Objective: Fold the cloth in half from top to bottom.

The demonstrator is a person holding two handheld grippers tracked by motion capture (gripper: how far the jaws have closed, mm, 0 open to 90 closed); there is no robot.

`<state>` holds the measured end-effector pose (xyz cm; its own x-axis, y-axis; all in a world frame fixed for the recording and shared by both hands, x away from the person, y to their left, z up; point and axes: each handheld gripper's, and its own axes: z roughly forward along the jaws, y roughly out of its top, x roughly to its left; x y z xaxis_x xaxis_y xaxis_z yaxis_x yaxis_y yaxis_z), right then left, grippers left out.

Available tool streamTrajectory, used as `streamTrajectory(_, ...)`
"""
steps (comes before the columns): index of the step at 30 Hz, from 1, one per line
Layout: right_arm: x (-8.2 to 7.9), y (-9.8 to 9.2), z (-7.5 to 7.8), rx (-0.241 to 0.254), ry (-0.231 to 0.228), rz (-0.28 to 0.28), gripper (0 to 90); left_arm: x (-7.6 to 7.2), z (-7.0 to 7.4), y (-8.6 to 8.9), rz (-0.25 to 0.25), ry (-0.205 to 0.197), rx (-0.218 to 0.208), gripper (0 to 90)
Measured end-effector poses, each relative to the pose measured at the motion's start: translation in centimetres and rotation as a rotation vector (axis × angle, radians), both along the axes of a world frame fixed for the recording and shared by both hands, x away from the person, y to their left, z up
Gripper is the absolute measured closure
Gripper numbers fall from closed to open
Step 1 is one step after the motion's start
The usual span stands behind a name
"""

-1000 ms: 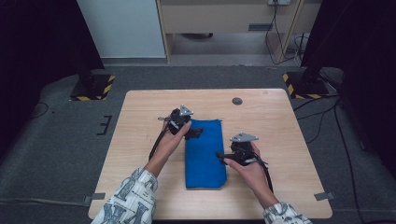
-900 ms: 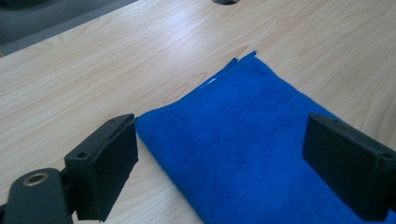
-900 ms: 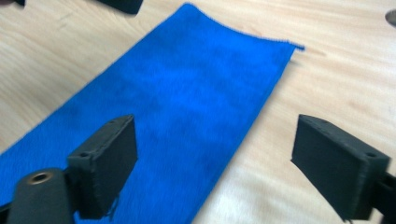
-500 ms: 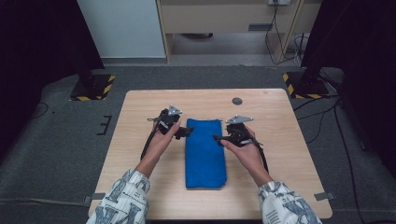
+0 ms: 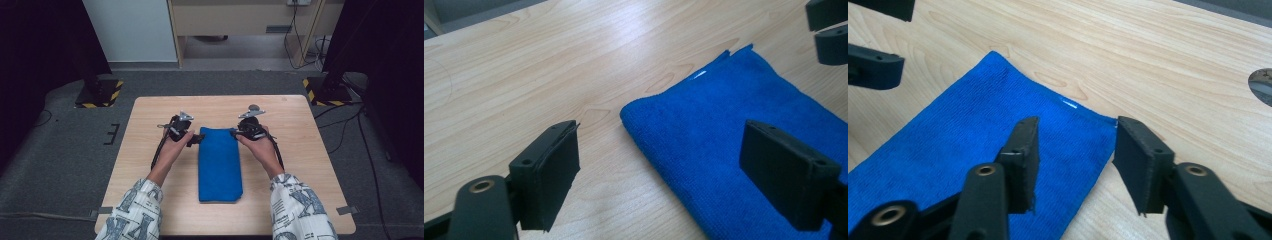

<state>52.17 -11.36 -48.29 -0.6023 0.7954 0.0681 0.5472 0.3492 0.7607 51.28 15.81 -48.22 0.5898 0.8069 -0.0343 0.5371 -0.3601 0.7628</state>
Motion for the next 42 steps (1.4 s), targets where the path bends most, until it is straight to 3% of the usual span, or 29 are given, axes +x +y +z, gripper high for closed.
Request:
streamTrajectory(11, 1.1, 0.7, 0.3, -0.025, 0.006, 0.023, 68.9, -0.8, 0.4, 0.1, -0.015, -0.003, 0.003, 16.3)
streamTrajectory(19, 3.0, 0.6, -0.9, -0.031, 0.038, -0.023, 66.1, -0.6, -0.5, 1.2, -0.003, 0.031, -0.004, 16.7)
streamTrajectory(24, 4.5, 0.8, -2.2, -0.047, 0.081, -0.023, 61.8, -0.6, -0.5, 1.7, -0.008, 0.031, -0.002, 17.3)
streamTrajectory(27, 5.3, 0.9, -2.9, -0.028, 0.097, -0.045, 60.8, -0.6, -0.4, 2.1, -0.002, 0.028, -0.009, 17.5)
streamTrajectory(35, 5.7, 1.4, -4.1, -0.054, 0.119, -0.037, 57.7, -0.5, -0.8, 2.6, -0.004, 0.052, -0.022, 22.6)
streamTrajectory(38, 5.7, 1.7, -4.4, -0.050, 0.103, -0.034, 61.2, -0.5, -0.7, 2.5, -0.011, 0.050, -0.032, 23.5)
streamTrajectory(42, 5.4, 2.4, -4.4, -0.060, 0.096, -0.003, 73.5, -0.2, -0.8, 2.3, -0.022, 0.041, -0.046, 23.7)
